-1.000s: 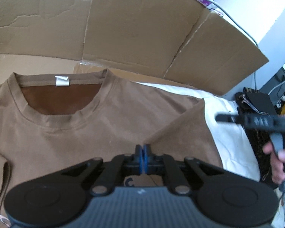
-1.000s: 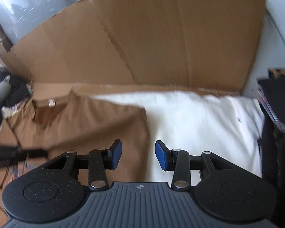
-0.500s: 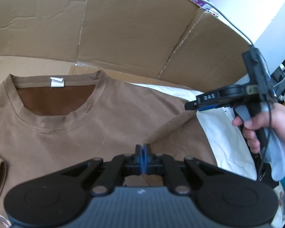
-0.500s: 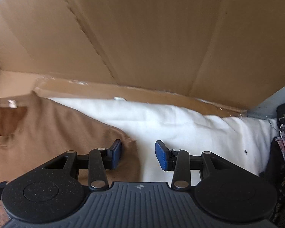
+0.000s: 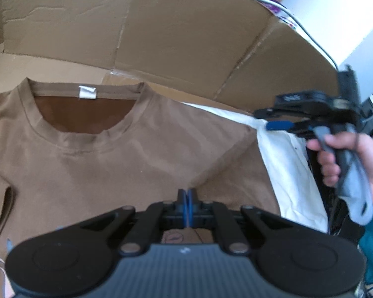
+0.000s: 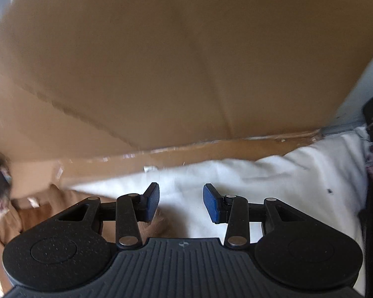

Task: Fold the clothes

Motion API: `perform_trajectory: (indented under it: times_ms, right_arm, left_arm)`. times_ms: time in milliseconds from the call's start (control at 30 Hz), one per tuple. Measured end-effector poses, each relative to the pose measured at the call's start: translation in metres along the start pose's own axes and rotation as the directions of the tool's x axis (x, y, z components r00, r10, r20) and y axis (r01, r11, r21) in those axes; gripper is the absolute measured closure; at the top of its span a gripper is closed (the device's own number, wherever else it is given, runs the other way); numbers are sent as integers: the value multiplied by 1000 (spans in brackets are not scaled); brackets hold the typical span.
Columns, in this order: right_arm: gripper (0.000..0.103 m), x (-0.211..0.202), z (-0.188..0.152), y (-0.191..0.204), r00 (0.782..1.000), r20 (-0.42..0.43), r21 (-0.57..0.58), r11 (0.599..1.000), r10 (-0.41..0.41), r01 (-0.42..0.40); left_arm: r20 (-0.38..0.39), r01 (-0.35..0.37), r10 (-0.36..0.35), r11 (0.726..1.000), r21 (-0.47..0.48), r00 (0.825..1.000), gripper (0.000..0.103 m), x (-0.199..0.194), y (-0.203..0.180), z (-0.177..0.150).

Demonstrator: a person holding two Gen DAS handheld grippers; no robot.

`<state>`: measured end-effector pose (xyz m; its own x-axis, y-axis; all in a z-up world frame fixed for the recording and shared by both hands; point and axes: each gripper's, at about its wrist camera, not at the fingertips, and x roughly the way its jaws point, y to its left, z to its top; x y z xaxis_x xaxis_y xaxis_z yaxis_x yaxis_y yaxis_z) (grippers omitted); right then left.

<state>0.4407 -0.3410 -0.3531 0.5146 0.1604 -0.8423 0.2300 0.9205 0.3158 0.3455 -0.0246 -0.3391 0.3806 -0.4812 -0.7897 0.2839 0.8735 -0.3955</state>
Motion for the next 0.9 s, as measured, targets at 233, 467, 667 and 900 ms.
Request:
perform_trajectory:
  times_ms: [233, 467, 667, 900]
  right_arm:
    - [57, -26, -29, 3, 999, 17, -160, 986, 45, -42]
    - [57, -1, -54, 17, 1000, -4, -263, 965, 6, -7]
    - [57, 22, -41, 25, 1000, 2, -216, 976, -17, 17]
    - [58, 29, -40, 17, 1000, 15, -189, 982, -27, 29]
  left_arm:
    - [-1, -4, 4, 1000, -8, 1000, 101, 2, 2, 1]
    - [8, -2, 2, 1000, -15, 1000, 101, 2, 0, 3]
    - [1, 20, -20, 999, -47, 1000, 101, -1, -1, 14]
    - [-37, 17, -21, 994, -112, 999, 101, 1, 3, 23]
